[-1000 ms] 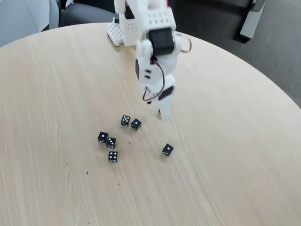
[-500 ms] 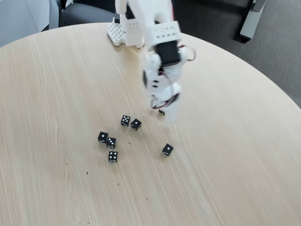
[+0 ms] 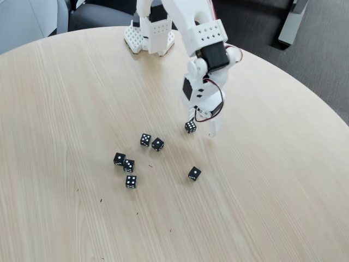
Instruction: Pick up the dice with number 6
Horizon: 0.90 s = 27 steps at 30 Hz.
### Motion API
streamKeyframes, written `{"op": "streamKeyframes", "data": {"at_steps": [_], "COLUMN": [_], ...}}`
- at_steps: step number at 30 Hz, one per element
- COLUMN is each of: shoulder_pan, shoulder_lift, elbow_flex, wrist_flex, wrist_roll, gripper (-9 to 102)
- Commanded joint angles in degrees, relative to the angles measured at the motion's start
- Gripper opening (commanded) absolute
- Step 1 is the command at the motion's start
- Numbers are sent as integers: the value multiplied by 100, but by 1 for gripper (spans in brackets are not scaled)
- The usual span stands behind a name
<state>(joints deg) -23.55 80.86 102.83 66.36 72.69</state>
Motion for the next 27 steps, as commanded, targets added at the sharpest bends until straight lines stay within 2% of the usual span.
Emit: {"op": "streamKeyframes", "data": {"at_steps": [1,12,17,27], "shoulder_pan": [9,70,396,457], "shoulder_lift": [44,44,44,44], "elbow_flex": [-202,-193,-193,-193], "wrist_flex": [-53,-53,-53,-53], "wrist_roll": [114,554,712,738], "gripper": [24,24,23,21]}}
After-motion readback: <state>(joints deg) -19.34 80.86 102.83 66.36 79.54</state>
